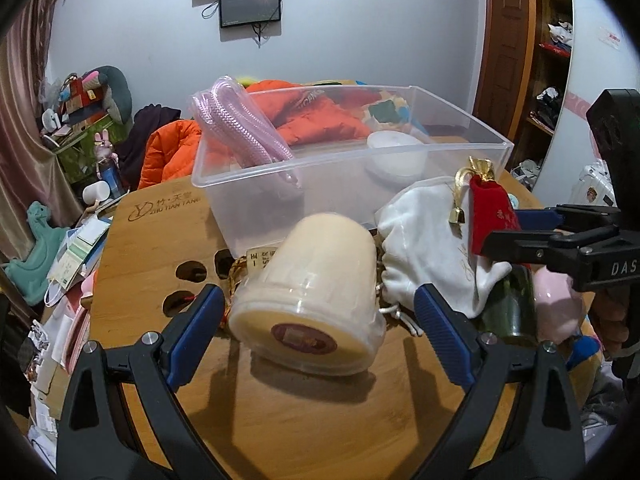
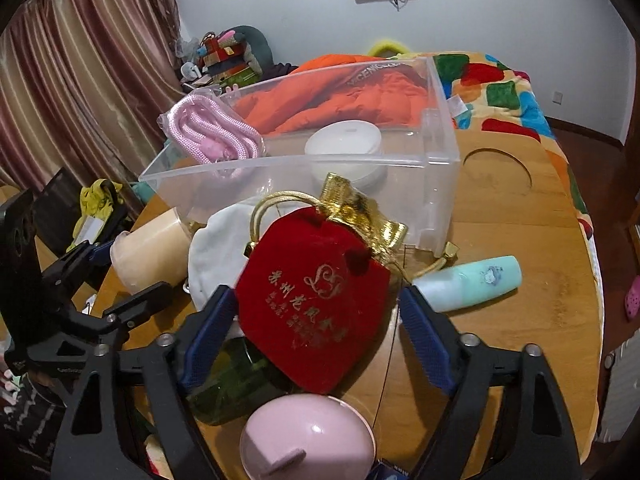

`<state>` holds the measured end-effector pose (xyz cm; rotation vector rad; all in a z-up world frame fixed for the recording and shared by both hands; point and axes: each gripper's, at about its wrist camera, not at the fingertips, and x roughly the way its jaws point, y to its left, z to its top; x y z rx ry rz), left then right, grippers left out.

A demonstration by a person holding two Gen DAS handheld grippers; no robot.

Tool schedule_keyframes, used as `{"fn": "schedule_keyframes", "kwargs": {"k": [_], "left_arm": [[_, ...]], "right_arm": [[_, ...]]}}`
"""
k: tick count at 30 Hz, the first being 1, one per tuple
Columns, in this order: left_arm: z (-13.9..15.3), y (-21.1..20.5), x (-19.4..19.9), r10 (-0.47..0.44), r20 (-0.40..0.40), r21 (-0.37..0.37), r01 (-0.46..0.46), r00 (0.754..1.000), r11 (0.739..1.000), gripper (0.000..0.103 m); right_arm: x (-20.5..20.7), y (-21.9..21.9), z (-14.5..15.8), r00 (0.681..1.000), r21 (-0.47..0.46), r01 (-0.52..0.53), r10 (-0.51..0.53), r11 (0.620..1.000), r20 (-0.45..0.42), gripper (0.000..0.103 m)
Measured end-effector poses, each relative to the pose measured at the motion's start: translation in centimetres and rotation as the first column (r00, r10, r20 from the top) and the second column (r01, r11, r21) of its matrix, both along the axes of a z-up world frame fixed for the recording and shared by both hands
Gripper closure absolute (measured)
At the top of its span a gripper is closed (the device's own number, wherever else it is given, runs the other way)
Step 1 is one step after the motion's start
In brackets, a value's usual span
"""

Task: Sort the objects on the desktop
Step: 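Withdraw both grippers from the box toward the items on the table, then grasp the cream cylindrical jar with the left gripper while the right grasps the red velvet pouch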

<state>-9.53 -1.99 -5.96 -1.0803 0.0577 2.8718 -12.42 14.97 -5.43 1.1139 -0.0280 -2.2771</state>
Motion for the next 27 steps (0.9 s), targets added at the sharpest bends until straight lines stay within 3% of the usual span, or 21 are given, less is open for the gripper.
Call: {"fn": "schedule_keyframes", "kwargs": {"k": [6,13,16,21,27], "left_arm": [[-0.1,0.4,-0.3,-0.002,0.000,0.011,0.002,1.000,1.000,0.011],[-0.2,-0.3,-0.7,0.034,0.008,0.040,-0.034,0.999,0.999,0.032],[-0.2,-1.0,-0.7,0.036,0.015,0.075,-0.037,0.999,0.996,0.033],[-0.2,-0.7,-0.5,0.049,0.004,0.067,-0.049,0.999,0.997,0.033],[-0.3,-2.1,-0.4,0.064,0.022,0.161,-0.067,0.998,0.985,0.034]], "right_arm": [[0.0,0.1,-0.1,1.000,0.005,-0.005,0.005,1.000,0.001,0.051],[0.8,0.5,0.8,0.999,0.036,-0.012,0.013,0.999,-0.053,0.068],[1.1,0.7,1.3,0.996,0.046,-0.004,0.008,0.999,-0.086,0.070],[1.0,1.6,2.6,0.994,0.015,0.012,-0.011,1.000,-0.111,0.072],[1.3,2.1,3.9,0.989,0.004,0.020,-0.020,1.000,-0.144,0.073]]}}
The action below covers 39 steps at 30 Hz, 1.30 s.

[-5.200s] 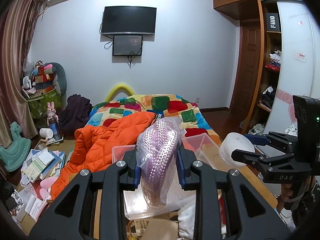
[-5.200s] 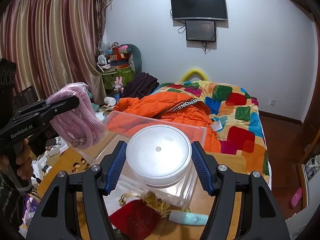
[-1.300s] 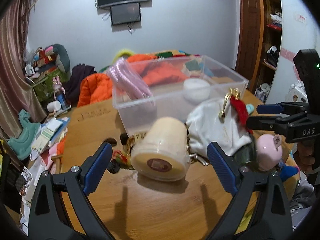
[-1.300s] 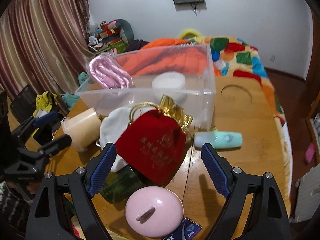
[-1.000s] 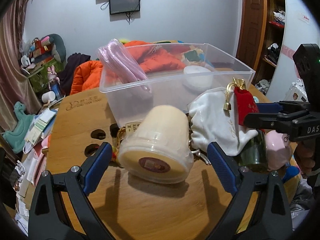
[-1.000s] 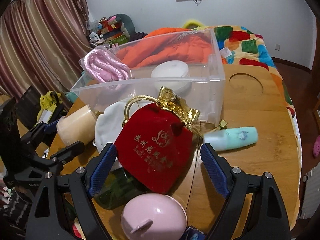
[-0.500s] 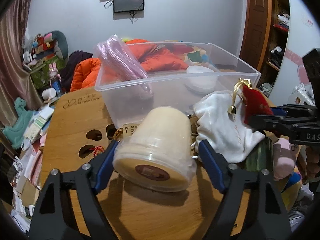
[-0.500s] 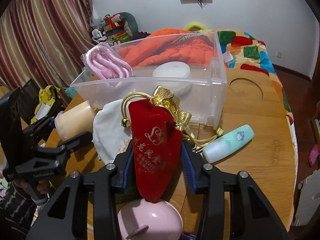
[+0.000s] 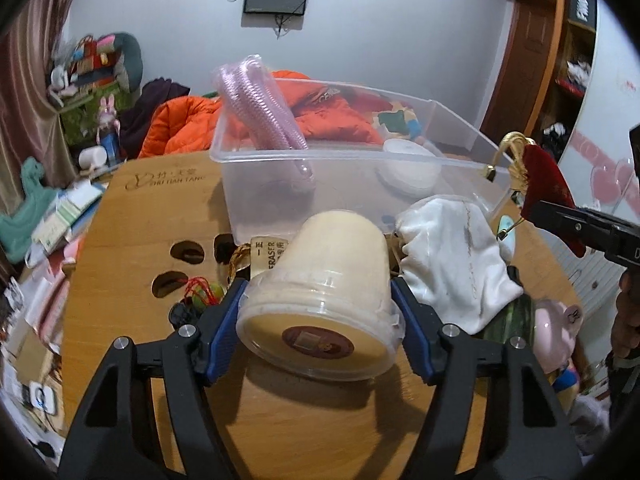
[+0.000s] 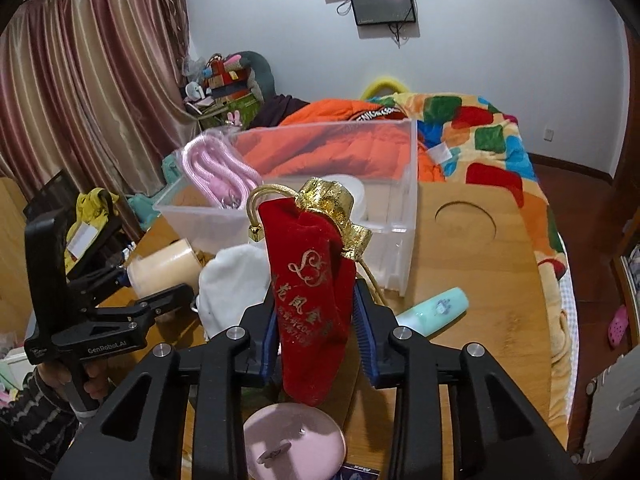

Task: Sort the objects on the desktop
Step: 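Grasp the cream cylindrical jar with the left gripper while the right grasps the red velvet pouch, then lift and carry the jar and the red pouch over the clear box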

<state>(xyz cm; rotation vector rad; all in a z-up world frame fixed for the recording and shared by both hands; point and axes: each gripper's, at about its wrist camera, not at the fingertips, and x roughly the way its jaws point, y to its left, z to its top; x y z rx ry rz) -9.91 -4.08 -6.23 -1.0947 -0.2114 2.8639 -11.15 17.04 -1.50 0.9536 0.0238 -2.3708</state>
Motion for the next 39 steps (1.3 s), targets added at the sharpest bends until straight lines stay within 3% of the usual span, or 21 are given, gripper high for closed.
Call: {"fn": "schedule_keyframes", "kwargs": {"k": [11,21,39], "left_arm": [[2.8,-0.4,1.6,0.027,-0.073,0.013,-0.026,0.997,1.000,0.034],[6.1,0.3,2.5,0.028,-0.167,-0.010,-0.030,0.986,1.000,0.034],[11.1,0.6,-0.5,0.019,-0.287,-0.031,-0.029,0.958,0.999,0.034]], "right_arm": [[-0.1,-0.4,0.7,1.000,-0.005,-0.015,0.015,1.000,-0.013,0.073],[0.4,-0.9,2.7,0.997,-0.010,-0.031,0.030,0.999,-0.074,0.073],[-2.2,-1.9,5.2,0.991,-0.021,-0.037,0.034,0.999,-0.128,0.073]]}}
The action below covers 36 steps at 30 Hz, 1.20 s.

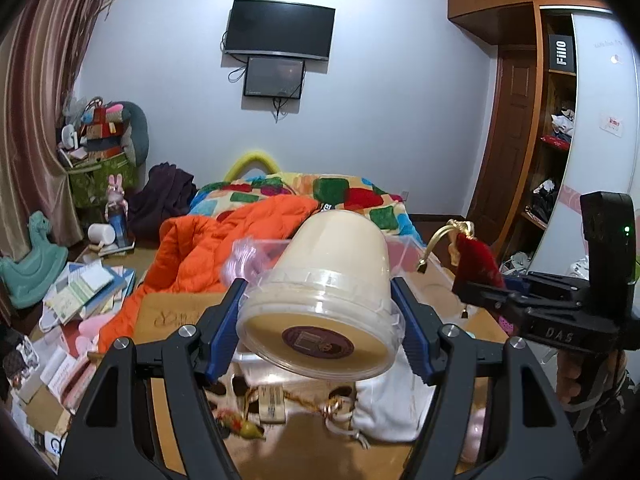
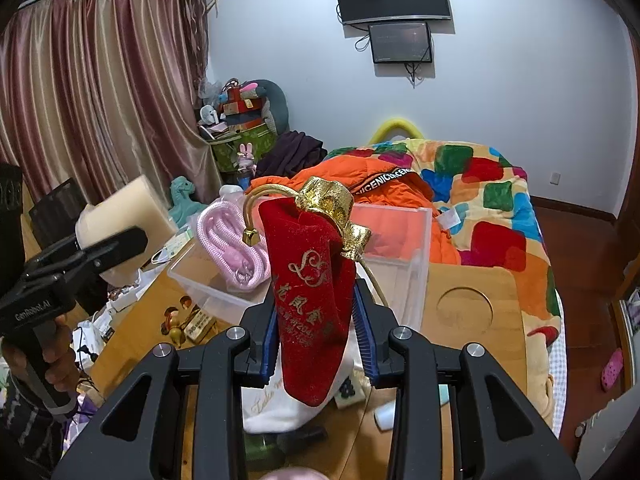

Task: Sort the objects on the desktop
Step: 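Lift and carry the jar and the red pouch over the clear box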

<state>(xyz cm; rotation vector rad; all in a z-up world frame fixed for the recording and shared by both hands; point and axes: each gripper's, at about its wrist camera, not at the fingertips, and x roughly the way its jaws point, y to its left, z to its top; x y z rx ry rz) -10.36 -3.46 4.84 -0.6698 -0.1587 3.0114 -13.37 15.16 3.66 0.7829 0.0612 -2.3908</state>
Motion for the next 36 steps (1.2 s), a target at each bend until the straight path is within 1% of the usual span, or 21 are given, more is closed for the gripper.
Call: {"fn": "schedule_keyframes", "kwargs": {"k": [3,11,14,25,31,36], "left_arm": [[0.1,0.1,-1.1,0.004,-0.001,-0.006,-0.004,1.000,1.000,0.034],[-0.7,0.3,-4.1,-0.012,0.039,0.001,0.012,0.999,1.000,0.034],[-1.1,0.6,-5.1,-0.014,0.056,-0.009,0.014,0.998,1.000,0.034],[-3.2,0.8,-8.3,-0.020,0.141,-0.011,0.022,0.990,1.000,0.034],[-4.4,0.7,-9.6,-0.030,0.189,0.008,0.029,0.981,1.000,0.034],[-5.2,0.8,-10.2,-0.017,0.211,-0.006,0.019,0.977,1.000,0.034]], "right_arm": [[-0.8,-0.4,0.1,1.000,0.000,-0.005,0.005,1.000,-0.004,0.073],[-3.0,-1.2,0.1,1.000,0.008,-0.011,0.011,1.000,-0.001,0.073],[-3.8,-1.3,-0.1,1.000,0.008,-0.011,0.011,1.000,0.007,0.073],[-6.7,-1.8,-2.3,0.998,0.022,-0.021,0.019,1.000,0.064,0.073],[-7.7,-2.3,-3.3,0.995,0.032,-0.038,0.035,0.999,0.090,0.073],[-8.3,-3.3,-4.1,0.993,0.053,-0.064,0.058,0.997,0.107,0.073]]}}
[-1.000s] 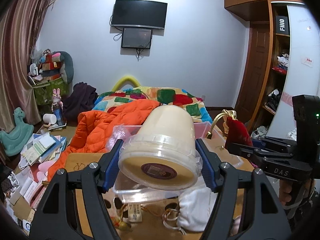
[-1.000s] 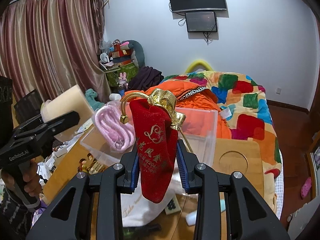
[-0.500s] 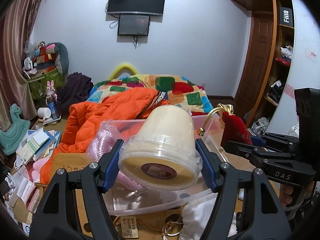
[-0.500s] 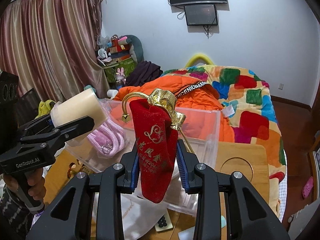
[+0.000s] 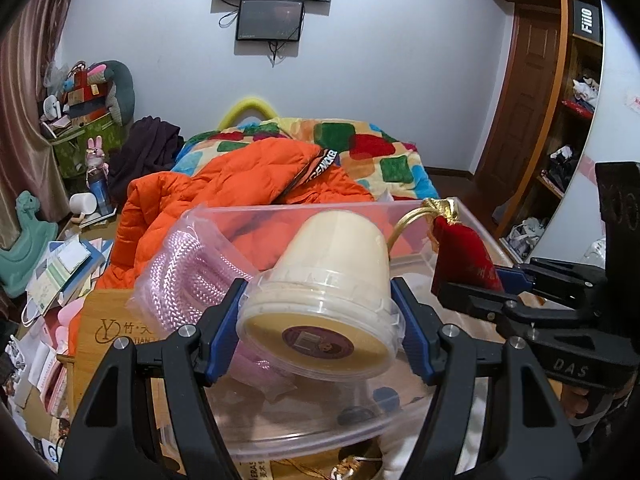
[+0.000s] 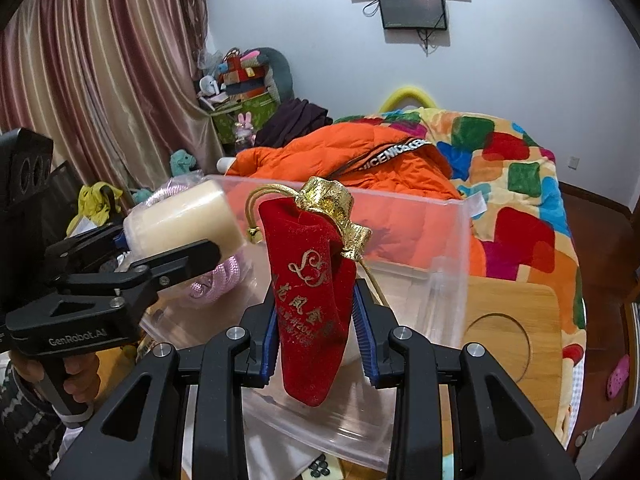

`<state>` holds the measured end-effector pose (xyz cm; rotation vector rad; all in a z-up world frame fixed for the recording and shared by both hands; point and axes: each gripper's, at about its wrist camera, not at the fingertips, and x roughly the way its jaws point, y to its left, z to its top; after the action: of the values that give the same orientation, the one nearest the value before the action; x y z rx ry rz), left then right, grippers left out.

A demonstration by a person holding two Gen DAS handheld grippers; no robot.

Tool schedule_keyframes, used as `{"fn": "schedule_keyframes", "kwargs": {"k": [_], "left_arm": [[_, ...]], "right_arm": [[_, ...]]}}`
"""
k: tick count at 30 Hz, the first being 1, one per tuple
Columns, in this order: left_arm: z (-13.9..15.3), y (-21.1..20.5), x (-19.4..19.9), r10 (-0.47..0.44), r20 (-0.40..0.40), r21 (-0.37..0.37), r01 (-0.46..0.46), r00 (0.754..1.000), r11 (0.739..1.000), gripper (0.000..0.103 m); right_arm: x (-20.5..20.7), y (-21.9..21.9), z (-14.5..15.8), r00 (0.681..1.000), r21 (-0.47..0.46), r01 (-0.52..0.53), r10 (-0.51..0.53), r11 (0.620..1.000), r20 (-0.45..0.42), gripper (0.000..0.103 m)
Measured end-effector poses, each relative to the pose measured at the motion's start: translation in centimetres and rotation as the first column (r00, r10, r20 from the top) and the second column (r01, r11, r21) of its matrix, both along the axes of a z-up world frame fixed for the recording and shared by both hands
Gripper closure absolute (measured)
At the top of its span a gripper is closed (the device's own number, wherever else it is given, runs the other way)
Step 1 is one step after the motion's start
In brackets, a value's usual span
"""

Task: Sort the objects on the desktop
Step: 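Lift and carry the jar and the red pouch over the clear box, then lower the jar and pouch into the box and open both grippers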

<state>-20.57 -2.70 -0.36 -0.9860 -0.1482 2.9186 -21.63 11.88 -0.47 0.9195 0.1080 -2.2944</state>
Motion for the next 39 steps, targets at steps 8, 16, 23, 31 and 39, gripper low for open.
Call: {"fn": "schedule_keyframes", "kwargs": {"k": [8,16,23,31,39], "left_arm": [[-1.1,0.2,-0.7,-0.027,0.040,0.016,0.027,0.999,1.000,0.034],[-1.0,0.5,-0.7,-0.027,0.032,-0.005,0.027,0.999,1.000,0.040],[0.4,1.1,0.1,-0.028,-0.015,-0.084,0.027,0.999,0.996,0.040],[1.0,0.8,0.9,-0.021,-0.030,-0.077,0.019,0.999,0.997,0.040],[2.0,0.7,2.5,-0.012,-0.053,-0.075,0.008,0.999,0.997,0.031]], "right_arm": [[0.0,-2.0,-1.4,1.000,0.096,-0.025,0.026,0.995,-0.009,0.073],[0.7,-2.4,-1.5,0.998,0.138,-0.035,0.041,0.990,-0.042,0.072],[0.8,-2.4,-1.5,0.998,0.149,-0.019,0.026,0.989,-0.049,0.068],[2.3,-2.2,-0.4,0.991,0.176,0.016,0.008,0.984,-0.133,0.047],[3.5,-0.6,1.5,0.985,0.143,0.072,-0.047,0.987,-0.167,0.039]]}}
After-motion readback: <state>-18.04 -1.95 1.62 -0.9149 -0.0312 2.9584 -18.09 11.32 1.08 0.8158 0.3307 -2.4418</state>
